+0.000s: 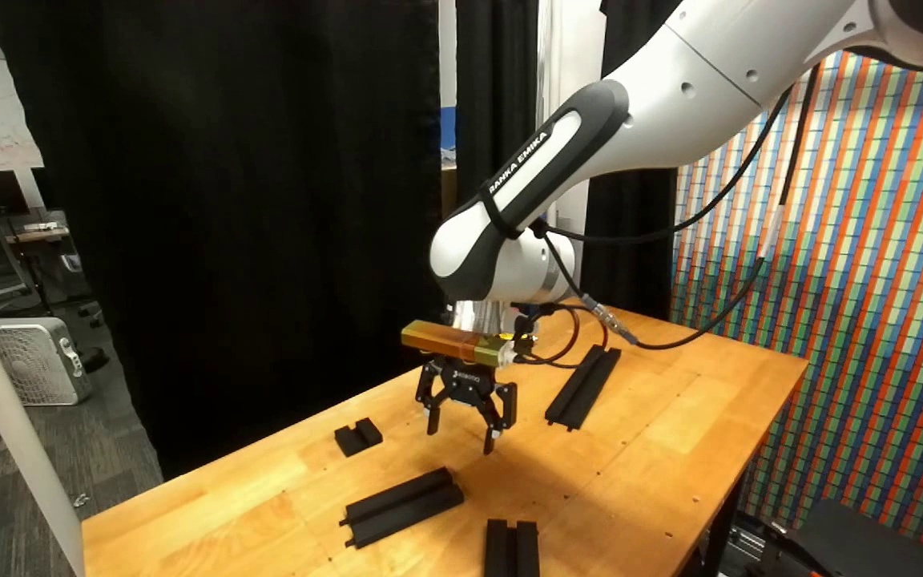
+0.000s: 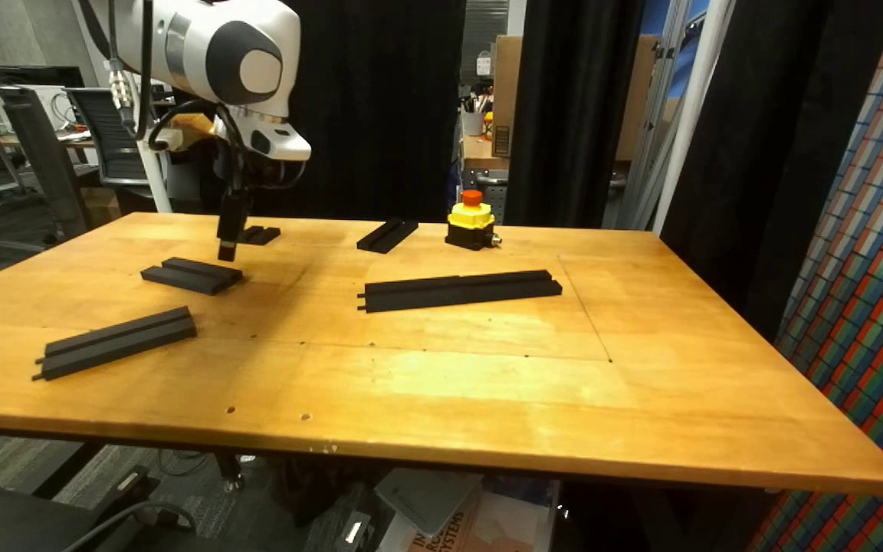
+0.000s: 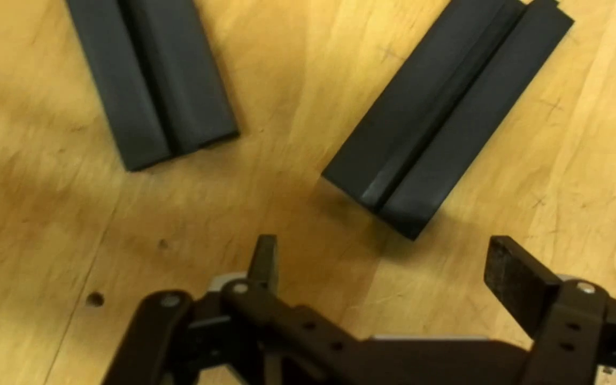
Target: Connect four black pieces together
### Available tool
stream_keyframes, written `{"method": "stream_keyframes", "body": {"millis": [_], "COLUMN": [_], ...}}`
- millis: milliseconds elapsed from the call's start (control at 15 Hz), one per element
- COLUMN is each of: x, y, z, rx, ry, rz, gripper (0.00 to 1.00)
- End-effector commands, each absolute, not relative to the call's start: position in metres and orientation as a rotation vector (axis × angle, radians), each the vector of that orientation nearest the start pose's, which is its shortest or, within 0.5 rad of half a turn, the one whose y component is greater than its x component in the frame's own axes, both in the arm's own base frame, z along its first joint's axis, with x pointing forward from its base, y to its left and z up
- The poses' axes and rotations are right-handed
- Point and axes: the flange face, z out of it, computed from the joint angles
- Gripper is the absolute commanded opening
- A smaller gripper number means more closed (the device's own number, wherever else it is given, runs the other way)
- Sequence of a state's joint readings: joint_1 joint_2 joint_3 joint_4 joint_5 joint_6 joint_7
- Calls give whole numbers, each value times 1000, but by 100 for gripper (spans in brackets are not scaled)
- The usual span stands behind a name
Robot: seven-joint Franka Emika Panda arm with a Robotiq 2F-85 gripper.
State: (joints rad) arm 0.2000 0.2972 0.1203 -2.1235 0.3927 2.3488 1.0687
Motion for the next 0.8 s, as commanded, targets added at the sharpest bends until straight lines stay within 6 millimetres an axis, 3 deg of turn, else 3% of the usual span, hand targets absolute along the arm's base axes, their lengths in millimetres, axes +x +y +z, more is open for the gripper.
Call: {"method": "stream_keyframes", "body": {"millis": [0, 267, 733], "x": [556, 556, 531], "y": [225, 258, 290], "z": [260, 249, 256], "rx": [-2417, -2366, -2295], "ry": [1594, 1682, 1882], "rz": [320, 332, 320], "gripper": [100, 100, 100]}}
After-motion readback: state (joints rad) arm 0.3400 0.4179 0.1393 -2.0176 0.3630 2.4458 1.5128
